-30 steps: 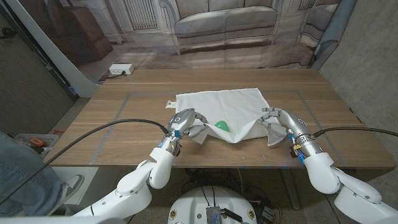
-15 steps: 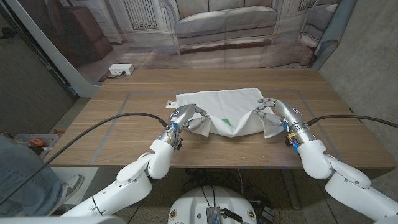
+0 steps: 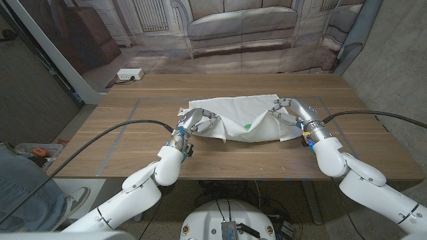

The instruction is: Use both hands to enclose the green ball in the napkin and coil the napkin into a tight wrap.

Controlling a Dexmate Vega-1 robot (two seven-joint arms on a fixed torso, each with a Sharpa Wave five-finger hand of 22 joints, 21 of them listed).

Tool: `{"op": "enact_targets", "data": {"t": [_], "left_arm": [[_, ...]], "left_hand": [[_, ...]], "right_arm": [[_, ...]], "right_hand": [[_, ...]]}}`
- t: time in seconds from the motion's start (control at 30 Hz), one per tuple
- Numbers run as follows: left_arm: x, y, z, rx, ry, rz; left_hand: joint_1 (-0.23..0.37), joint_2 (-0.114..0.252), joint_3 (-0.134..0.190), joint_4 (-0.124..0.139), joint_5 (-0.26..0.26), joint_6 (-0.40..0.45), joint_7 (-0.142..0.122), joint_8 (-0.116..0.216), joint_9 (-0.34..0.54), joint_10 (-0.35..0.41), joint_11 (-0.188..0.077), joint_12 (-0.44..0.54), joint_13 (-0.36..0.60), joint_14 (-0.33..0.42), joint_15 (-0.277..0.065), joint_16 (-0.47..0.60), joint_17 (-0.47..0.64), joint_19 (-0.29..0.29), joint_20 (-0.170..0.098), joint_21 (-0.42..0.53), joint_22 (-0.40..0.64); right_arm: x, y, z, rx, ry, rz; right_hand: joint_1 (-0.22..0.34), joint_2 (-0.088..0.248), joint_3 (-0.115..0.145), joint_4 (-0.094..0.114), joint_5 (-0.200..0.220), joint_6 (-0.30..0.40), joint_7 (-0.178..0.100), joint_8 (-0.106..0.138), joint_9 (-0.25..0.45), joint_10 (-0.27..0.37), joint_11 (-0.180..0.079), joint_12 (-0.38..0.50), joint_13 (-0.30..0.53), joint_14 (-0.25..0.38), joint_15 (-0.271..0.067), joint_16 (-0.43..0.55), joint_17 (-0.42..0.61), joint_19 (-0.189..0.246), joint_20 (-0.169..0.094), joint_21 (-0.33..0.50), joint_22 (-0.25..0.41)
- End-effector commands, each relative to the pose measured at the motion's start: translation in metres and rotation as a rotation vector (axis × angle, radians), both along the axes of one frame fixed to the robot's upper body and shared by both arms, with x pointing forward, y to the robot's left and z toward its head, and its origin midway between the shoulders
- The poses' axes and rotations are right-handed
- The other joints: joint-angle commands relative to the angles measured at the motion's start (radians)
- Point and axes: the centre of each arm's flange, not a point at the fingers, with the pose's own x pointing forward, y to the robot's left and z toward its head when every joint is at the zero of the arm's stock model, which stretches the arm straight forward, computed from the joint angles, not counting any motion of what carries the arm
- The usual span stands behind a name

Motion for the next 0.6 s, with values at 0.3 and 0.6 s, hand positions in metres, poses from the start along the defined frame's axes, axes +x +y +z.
{"op": "enact_targets", "data": {"t": [0.3, 0.6], "left_arm": [[0.036, -0.006, 0.04, -0.111, 0.157, -0.023], [0.048, -0.01, 0.055, -0.117, 0.208, 0.096]], "left_hand": [[-0.015, -0.01, 0.054, 0.018, 0.011, -0.021, 0.017, -0.026, 0.005, -0.03, 0.023, -0.001, 0.003, -0.029, 0.009, -0.005, 0.004, -0.013, 0.023, -0.008, 0.002], [-0.021, -0.015, 0.076, 0.025, 0.011, -0.037, 0.024, -0.041, 0.006, -0.058, 0.039, -0.003, 0.003, -0.053, 0.029, -0.008, 0.004, -0.009, 0.034, -0.008, 0.001]], "right_arm": [[0.046, 0.001, 0.018, -0.019, 0.085, -0.051], [0.072, 0.005, 0.022, -0.043, 0.148, -0.085]], "right_hand": [[-0.012, -0.001, 0.008, 0.003, -0.003, 0.008, 0.002, 0.001, 0.003, 0.002, -0.007, -0.001, 0.001, 0.01, -0.008, 0.005, 0.003, -0.005, -0.001, -0.001, 0.003], [-0.015, -0.001, 0.009, 0.004, -0.003, 0.008, 0.002, 0.001, 0.003, 0.003, -0.006, -0.001, 0.001, 0.017, -0.011, 0.007, 0.004, -0.013, 0.0, -0.002, 0.003]]}}
